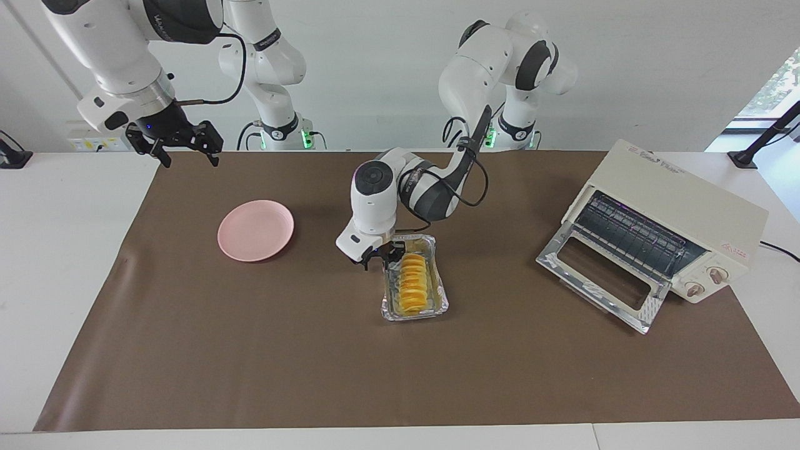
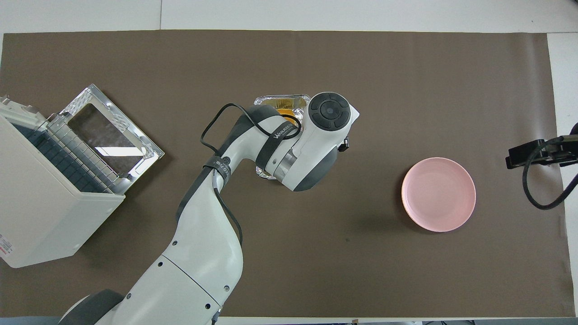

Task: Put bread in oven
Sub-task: 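Lift the foil tray with the left gripper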

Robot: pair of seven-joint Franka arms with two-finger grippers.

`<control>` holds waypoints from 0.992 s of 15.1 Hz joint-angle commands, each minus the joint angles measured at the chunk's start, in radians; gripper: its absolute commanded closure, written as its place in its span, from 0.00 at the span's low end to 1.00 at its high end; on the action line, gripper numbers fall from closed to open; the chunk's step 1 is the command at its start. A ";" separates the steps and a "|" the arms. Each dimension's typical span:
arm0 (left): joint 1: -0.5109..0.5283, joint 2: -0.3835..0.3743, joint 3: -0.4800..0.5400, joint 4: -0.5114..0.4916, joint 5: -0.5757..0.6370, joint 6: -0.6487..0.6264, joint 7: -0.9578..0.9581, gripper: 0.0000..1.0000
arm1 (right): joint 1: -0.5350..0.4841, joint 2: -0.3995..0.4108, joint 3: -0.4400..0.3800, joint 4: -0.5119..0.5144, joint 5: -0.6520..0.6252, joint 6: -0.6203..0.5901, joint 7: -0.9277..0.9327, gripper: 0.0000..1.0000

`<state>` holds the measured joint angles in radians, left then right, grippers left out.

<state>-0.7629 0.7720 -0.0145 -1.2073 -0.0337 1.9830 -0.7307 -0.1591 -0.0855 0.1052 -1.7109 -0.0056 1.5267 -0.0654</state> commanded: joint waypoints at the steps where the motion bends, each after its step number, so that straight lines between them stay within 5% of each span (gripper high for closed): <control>1: 0.004 0.000 0.011 -0.011 -0.011 0.014 -0.010 0.66 | -0.011 -0.023 0.010 -0.019 -0.010 -0.011 -0.027 0.00; 3: 0.005 0.000 0.021 -0.009 -0.014 0.010 -0.010 1.00 | -0.013 -0.023 0.008 -0.019 -0.008 -0.011 -0.027 0.00; 9: 0.004 -0.005 0.056 0.002 -0.014 -0.059 -0.036 1.00 | -0.013 -0.023 0.010 -0.019 -0.010 -0.011 -0.027 0.00; 15: 0.013 -0.088 0.160 0.012 -0.028 -0.151 -0.062 1.00 | -0.013 -0.023 0.010 -0.019 -0.010 -0.011 -0.027 0.00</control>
<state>-0.7516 0.7316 0.1061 -1.1846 -0.0380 1.8817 -0.7634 -0.1590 -0.0859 0.1066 -1.7109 -0.0056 1.5267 -0.0655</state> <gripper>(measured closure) 0.982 0.000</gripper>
